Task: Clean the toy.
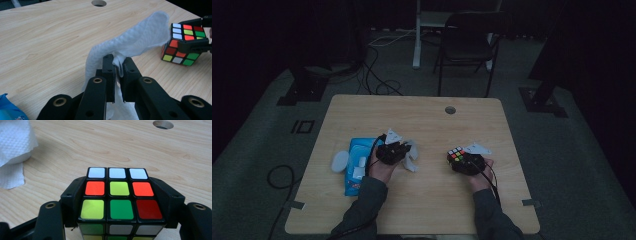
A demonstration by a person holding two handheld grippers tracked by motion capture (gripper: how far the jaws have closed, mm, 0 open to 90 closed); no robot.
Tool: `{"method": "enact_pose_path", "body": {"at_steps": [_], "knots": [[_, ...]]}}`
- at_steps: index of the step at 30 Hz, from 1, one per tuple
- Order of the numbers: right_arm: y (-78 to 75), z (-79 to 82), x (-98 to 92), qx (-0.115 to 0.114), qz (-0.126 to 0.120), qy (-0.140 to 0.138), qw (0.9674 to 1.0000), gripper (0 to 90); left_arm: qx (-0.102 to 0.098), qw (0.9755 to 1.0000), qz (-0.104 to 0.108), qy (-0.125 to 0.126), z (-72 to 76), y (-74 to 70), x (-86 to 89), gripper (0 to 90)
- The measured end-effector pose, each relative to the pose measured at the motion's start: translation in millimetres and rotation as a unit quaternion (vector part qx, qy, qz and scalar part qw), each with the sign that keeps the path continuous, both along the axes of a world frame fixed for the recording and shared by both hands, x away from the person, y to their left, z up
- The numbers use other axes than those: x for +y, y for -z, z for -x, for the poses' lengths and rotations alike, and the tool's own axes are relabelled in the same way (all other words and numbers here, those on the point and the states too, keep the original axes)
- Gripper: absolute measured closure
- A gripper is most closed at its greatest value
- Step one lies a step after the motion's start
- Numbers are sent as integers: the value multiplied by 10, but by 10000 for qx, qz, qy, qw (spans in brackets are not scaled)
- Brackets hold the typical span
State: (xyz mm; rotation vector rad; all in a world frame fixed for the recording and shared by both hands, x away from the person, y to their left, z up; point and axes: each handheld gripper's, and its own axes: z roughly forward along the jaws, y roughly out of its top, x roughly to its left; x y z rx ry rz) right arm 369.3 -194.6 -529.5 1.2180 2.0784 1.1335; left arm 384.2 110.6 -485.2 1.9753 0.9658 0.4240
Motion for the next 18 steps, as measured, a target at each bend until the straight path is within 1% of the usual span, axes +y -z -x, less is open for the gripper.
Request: {"method": "enact_pose_path", "body": {"at_steps": [3,10,14,18], "knots": [[9,17,-4,-3,21,-17,10000,333,5,10000,-20,-18,-5,-9,5,832],[-6,41,-25,53,-131,-27,9999,300,56,9999,-73,-85,-17,-14,22,826],[-10,52,-31,61,-128,-26,9999,272,77,9999,-91,-116,-23,-12,29,786],[-40,74,-31,44,-154,-61,9999,262,33,9999,-67,-153,-17,-23,50,745]]}}
